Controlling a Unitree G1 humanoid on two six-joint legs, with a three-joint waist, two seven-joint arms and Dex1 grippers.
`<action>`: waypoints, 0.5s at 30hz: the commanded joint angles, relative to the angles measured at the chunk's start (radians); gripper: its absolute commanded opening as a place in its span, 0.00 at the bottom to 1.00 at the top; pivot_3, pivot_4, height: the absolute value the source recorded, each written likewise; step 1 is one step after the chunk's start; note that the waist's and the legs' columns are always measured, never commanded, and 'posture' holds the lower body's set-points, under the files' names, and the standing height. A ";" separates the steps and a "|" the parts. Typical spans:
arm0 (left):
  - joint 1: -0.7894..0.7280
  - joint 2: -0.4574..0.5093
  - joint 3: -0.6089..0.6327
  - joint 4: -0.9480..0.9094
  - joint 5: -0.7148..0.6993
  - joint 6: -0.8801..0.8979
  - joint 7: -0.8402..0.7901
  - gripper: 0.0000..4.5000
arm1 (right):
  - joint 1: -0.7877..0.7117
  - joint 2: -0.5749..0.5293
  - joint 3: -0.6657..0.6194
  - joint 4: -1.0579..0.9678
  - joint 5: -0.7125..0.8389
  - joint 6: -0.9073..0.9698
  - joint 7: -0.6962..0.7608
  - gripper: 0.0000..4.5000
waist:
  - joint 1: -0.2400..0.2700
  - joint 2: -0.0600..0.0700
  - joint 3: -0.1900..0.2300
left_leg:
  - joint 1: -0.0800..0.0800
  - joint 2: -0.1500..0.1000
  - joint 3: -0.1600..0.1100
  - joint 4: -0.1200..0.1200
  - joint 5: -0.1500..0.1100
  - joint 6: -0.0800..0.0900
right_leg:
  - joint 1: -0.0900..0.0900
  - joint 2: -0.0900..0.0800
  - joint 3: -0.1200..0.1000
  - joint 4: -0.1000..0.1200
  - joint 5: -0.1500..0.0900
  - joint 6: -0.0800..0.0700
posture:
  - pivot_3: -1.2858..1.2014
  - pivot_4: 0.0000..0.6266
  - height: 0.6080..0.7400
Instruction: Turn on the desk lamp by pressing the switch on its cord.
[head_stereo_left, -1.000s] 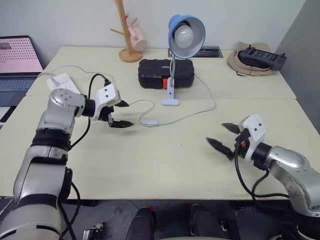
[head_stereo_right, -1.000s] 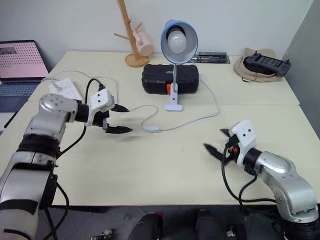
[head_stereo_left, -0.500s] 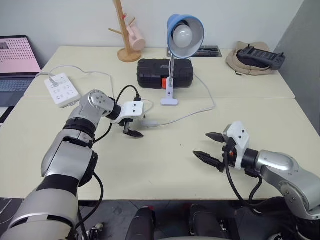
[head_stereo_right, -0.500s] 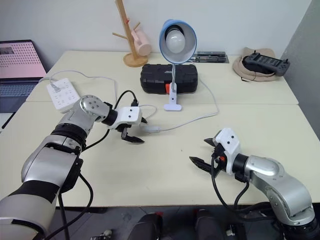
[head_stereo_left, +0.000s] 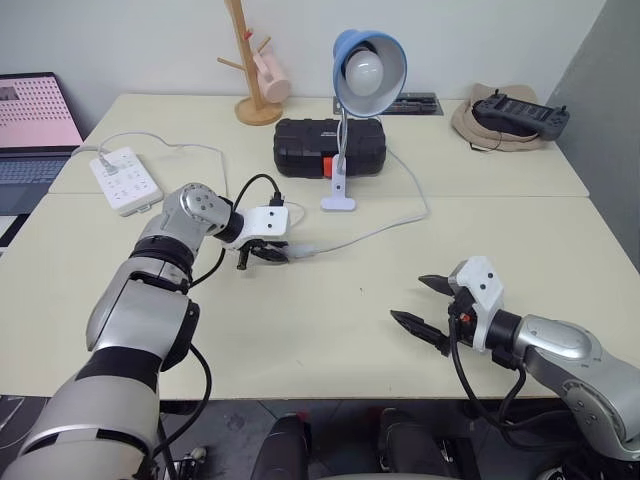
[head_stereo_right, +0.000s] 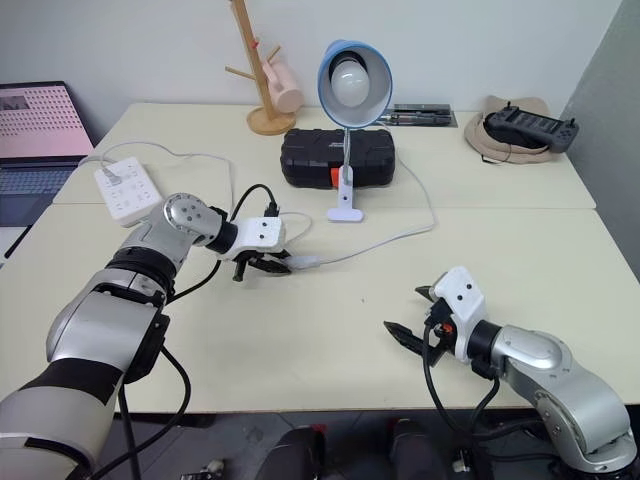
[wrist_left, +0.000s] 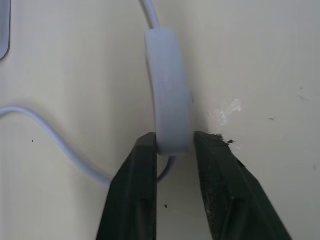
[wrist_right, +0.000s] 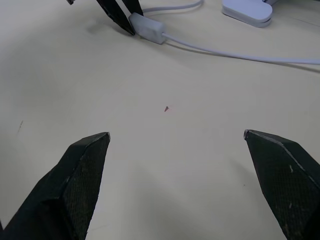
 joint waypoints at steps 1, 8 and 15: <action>-0.018 -0.011 0.026 0.001 -0.006 0.006 0.018 0.08 | -0.023 -0.008 -0.030 -0.029 0.012 -0.002 -0.009 1.00 | 0.000 0.000 0.000 | 0.000 0.000 0.000 0.000 0.000 0.000 | 0.000 0.000 0.000 0.000 0.000 0.000 | 0.52 0.24 1.00; -0.063 -0.063 0.183 0.003 -0.167 0.354 -0.092 0.08 | -0.032 0.025 -0.052 -0.027 0.063 0.029 -0.020 1.00 | -0.001 0.000 0.000 | -0.001 0.000 0.000 0.000 0.000 0.000 | 0.000 0.000 -0.001 0.000 0.000 0.000 | 0.52 0.24 1.00; 0.094 -0.088 0.259 -0.652 -0.610 1.311 -0.273 0.08 | -0.031 0.258 -0.218 0.056 0.433 0.134 -0.154 1.00 | -0.008 0.000 0.000 | -0.001 0.002 -0.004 0.000 0.000 0.000 | 0.000 0.000 0.001 0.001 0.000 -0.001 | 0.52 0.24 1.00</action>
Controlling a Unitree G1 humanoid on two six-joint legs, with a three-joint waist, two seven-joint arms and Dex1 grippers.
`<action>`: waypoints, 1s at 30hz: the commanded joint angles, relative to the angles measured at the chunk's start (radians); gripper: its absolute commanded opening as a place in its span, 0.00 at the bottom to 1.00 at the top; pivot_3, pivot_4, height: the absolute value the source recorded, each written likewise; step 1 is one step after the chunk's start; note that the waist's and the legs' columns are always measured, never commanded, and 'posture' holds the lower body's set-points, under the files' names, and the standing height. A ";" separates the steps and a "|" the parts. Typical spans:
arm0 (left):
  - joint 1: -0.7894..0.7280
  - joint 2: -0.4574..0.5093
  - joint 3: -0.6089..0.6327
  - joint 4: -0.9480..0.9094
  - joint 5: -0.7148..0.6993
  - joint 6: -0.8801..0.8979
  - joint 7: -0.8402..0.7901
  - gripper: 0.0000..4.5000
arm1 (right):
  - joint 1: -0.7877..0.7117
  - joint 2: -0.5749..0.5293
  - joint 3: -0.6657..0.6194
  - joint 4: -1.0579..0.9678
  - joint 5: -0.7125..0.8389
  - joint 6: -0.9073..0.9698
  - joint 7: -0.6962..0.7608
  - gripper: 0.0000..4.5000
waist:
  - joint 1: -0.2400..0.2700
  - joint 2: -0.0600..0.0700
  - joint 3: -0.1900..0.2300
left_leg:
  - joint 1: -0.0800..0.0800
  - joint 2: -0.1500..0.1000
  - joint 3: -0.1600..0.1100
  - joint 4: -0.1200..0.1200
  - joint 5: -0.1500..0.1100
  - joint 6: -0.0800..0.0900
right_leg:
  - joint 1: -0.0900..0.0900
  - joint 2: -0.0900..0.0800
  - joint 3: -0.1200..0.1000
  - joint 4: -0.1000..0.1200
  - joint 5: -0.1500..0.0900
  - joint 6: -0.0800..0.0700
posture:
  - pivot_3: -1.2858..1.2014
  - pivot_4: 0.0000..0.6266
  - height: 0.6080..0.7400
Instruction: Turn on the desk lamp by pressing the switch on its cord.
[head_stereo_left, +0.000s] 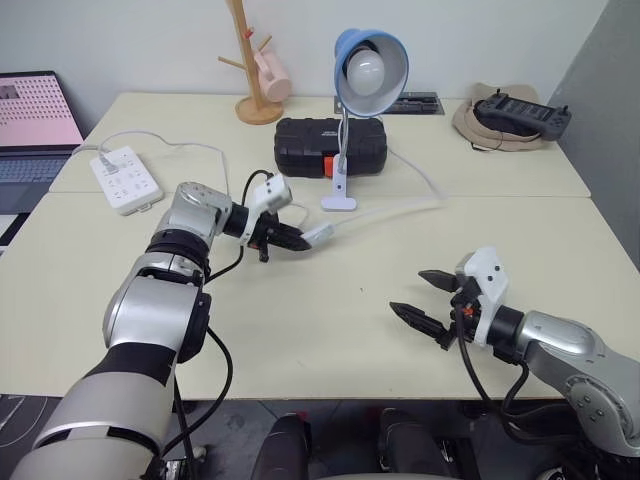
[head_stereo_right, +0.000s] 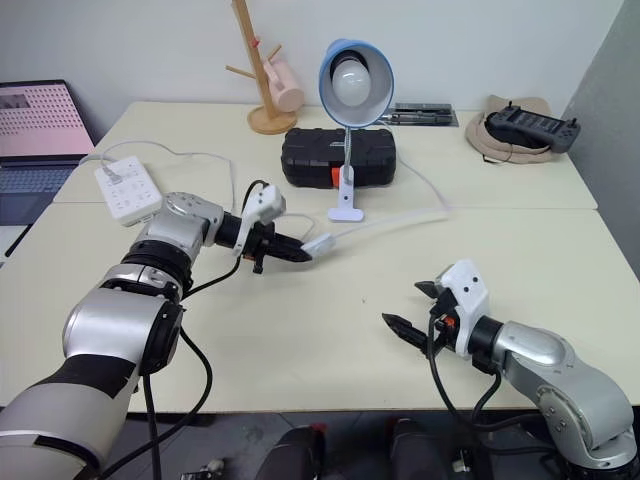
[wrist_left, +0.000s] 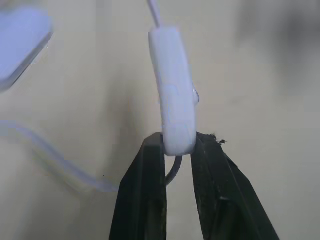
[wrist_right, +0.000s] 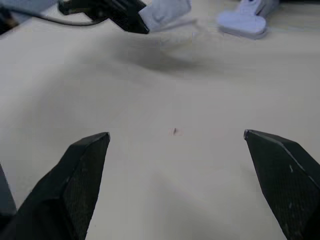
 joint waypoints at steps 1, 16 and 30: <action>0.104 -0.037 0.084 -0.443 -0.242 0.524 0.050 0.08 | -0.029 0.151 -0.100 0.056 0.270 0.042 -0.132 1.00 | -0.002 0.000 0.000 | 0.001 0.003 -0.001 0.000 0.000 0.000 | 0.000 0.000 0.001 0.000 0.000 0.000 | 0.52 0.24 1.00; 0.323 -0.070 0.233 -0.937 -0.591 0.971 0.370 0.08 | -0.168 0.134 -0.114 0.188 0.903 -0.023 -0.392 1.00 | -0.015 0.001 0.000 | 0.004 0.004 0.000 0.000 0.000 0.000 | 0.001 -0.001 0.002 0.004 -0.001 -0.001 | 0.52 0.24 1.00; 0.354 -0.035 0.221 -0.983 -0.735 0.992 0.437 0.08 | -0.242 0.077 0.006 0.235 0.948 -0.075 -0.409 1.00 | -0.013 0.001 0.000 | 0.004 0.003 0.001 -0.001 0.000 0.000 | 0.000 -0.001 0.003 0.001 -0.001 -0.001 | 0.52 0.24 1.00</action>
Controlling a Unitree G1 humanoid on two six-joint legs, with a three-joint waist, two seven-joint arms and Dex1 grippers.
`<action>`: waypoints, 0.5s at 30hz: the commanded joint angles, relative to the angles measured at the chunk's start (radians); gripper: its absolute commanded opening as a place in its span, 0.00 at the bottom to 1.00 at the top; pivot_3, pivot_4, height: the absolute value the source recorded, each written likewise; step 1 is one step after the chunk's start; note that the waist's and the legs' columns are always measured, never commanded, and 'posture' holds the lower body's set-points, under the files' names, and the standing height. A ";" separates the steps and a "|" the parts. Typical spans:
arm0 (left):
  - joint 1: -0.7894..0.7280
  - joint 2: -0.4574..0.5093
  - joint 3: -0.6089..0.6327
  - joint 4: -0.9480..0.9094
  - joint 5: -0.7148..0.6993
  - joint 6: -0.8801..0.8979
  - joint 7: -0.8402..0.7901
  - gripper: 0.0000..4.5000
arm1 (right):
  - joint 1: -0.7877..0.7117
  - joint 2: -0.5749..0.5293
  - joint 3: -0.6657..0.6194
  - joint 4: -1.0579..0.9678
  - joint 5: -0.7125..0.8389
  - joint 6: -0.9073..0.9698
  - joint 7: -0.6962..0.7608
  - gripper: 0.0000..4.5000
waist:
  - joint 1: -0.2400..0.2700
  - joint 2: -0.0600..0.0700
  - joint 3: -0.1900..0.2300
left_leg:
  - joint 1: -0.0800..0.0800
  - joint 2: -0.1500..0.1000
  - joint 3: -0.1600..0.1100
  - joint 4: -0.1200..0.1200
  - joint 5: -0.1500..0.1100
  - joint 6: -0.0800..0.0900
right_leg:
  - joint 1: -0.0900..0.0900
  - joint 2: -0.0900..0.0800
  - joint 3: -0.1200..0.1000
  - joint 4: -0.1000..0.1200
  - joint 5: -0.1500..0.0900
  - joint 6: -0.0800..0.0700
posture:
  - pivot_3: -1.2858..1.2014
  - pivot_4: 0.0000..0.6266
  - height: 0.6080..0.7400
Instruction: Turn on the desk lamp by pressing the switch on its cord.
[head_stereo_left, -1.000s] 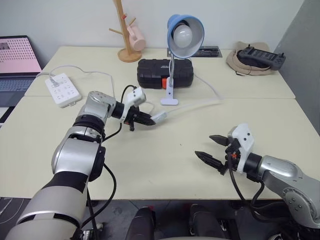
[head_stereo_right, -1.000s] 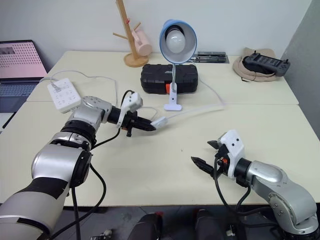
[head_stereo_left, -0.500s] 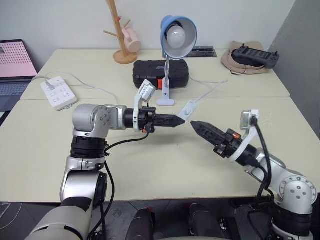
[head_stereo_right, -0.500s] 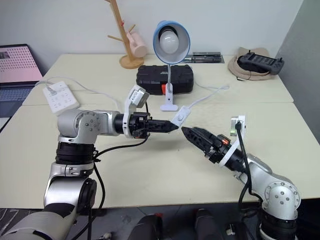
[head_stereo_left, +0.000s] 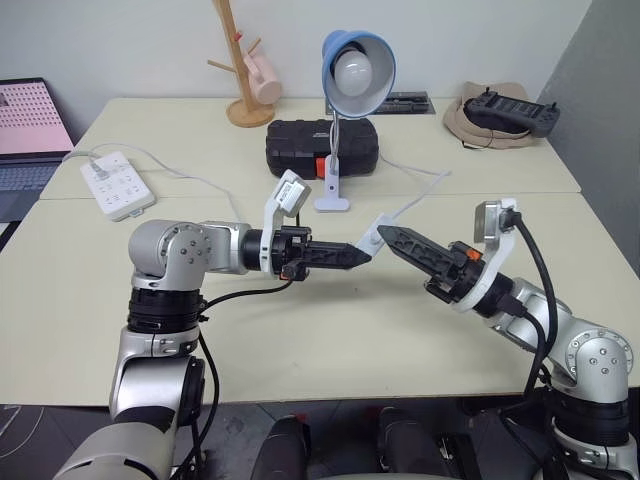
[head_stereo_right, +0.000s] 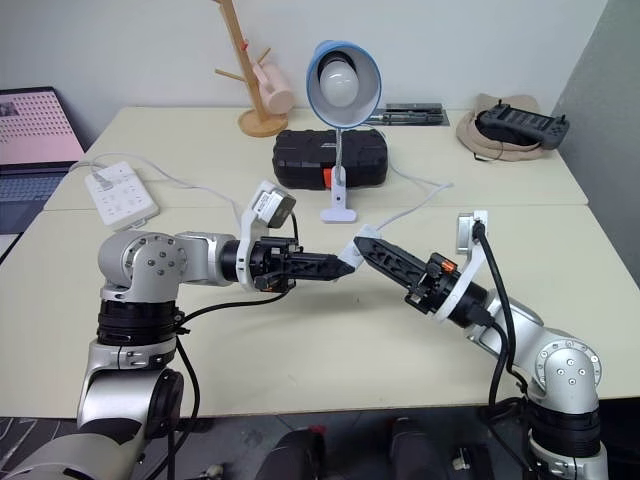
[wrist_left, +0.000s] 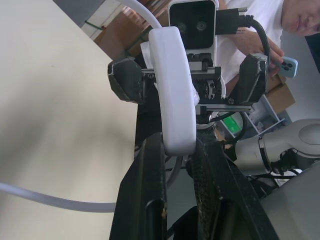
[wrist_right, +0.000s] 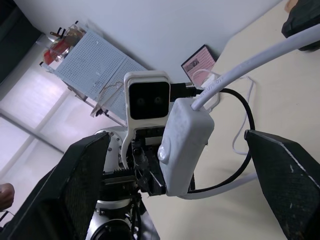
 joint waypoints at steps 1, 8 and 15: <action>-0.002 0.009 0.007 -0.033 -0.049 -0.002 0.018 0.08 | -0.028 -0.014 0.017 -0.014 0.031 -0.025 0.009 1.00 | 0.001 0.000 0.000 | 0.000 0.000 0.000 0.000 0.000 0.000 | 0.000 0.000 0.000 0.000 0.000 0.000 | 0.52 0.24 1.00; -0.006 0.011 -0.005 -0.026 -0.077 -0.017 0.042 0.08 | -0.034 -0.024 0.040 -0.010 0.034 -0.038 0.012 0.92 | 0.002 0.000 0.000 | 0.000 0.000 0.000 0.000 0.000 0.000 | 0.000 0.000 0.000 0.000 0.000 0.000 | 0.52 0.24 1.00; -0.011 0.009 -0.010 -0.023 -0.092 -0.024 0.058 0.08 | -0.029 -0.035 0.050 -0.009 0.032 -0.040 0.023 0.59 | 0.002 0.000 0.000 | -0.001 -0.001 0.000 0.000 0.000 0.000 | 0.000 0.000 0.000 -0.001 0.000 0.000 | 0.52 0.24 1.00</action>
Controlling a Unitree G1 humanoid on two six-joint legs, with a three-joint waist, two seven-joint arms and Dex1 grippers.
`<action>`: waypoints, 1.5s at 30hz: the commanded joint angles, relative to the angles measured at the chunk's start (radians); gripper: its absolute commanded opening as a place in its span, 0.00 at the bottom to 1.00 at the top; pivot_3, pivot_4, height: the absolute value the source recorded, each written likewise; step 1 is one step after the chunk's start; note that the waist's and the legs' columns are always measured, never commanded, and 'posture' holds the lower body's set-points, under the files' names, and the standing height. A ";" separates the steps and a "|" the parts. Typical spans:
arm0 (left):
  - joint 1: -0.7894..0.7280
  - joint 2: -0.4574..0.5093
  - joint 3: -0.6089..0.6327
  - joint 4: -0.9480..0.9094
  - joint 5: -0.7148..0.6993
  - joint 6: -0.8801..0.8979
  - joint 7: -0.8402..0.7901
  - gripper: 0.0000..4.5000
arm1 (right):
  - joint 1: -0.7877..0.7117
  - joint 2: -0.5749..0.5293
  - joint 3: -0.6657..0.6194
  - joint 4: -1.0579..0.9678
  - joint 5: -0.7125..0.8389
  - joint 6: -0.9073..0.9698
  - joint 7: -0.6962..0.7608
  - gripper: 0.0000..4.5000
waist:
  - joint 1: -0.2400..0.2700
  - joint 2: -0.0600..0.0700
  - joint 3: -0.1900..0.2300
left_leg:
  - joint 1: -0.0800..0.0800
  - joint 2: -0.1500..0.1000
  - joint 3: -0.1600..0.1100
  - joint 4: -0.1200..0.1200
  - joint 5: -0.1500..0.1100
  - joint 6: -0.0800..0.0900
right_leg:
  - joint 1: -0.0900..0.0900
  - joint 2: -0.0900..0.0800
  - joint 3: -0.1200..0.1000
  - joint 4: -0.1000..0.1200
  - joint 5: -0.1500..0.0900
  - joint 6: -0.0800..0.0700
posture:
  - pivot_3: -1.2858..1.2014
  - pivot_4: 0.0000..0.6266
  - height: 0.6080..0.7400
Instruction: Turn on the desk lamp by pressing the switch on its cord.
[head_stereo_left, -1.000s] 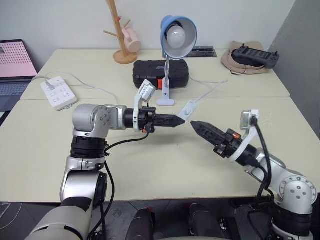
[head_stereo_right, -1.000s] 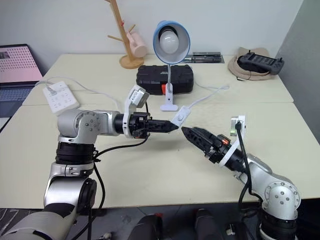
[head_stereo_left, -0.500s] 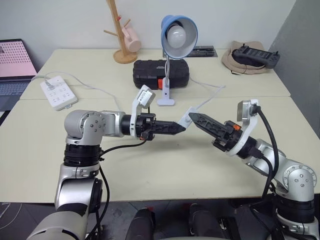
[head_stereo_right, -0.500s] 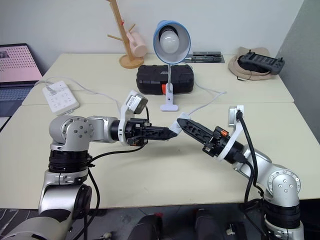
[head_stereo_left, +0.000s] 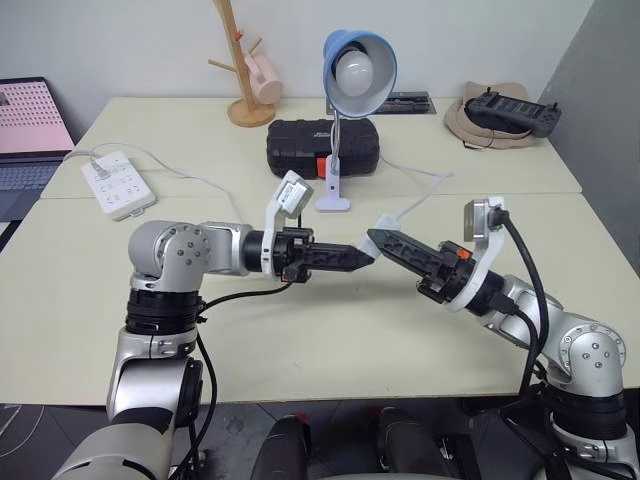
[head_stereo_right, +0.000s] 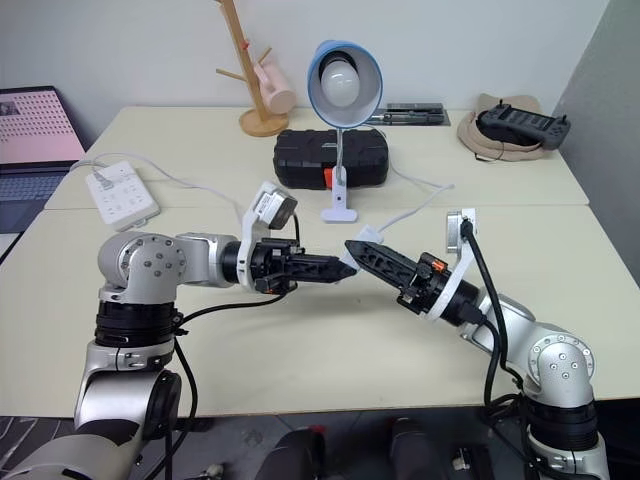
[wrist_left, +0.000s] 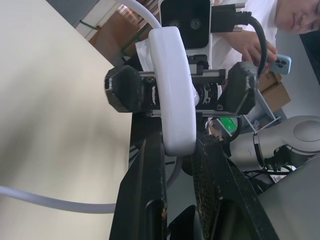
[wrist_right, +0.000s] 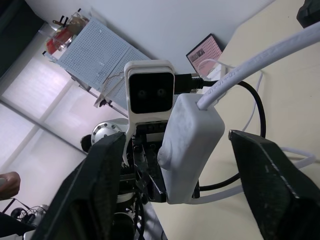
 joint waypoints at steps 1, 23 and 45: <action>-0.017 0.005 0.004 -0.020 -0.036 -0.020 0.004 0.08 | -0.006 -0.009 0.001 -0.014 0.030 -0.019 0.021 0.54 | 0.000 0.000 0.000 | 0.000 0.000 0.000 0.000 0.000 0.000 | 0.000 0.000 0.000 0.000 0.000 0.000 | 0.52 0.24 1.00; -0.025 0.027 -0.013 -0.014 -0.069 -0.040 0.027 0.08 | 0.006 -0.038 0.004 -0.010 0.006 -0.029 0.064 0.35 | 0.000 0.000 0.000 | -0.001 0.000 0.000 0.000 0.000 0.000 | 0.000 0.000 0.000 -0.001 0.000 0.000 | 0.52 0.24 1.00; -0.238 0.128 -0.553 0.762 0.850 -1.494 -0.217 0.08 | 0.114 -0.388 0.053 -0.301 -0.488 -0.012 0.099 0.98 | 0.024 0.000 0.001 | -0.005 -0.002 0.003 -0.001 0.000 0.000 | 0.000 0.001 -0.002 -0.009 0.000 0.000 | 0.52 0.24 1.00</action>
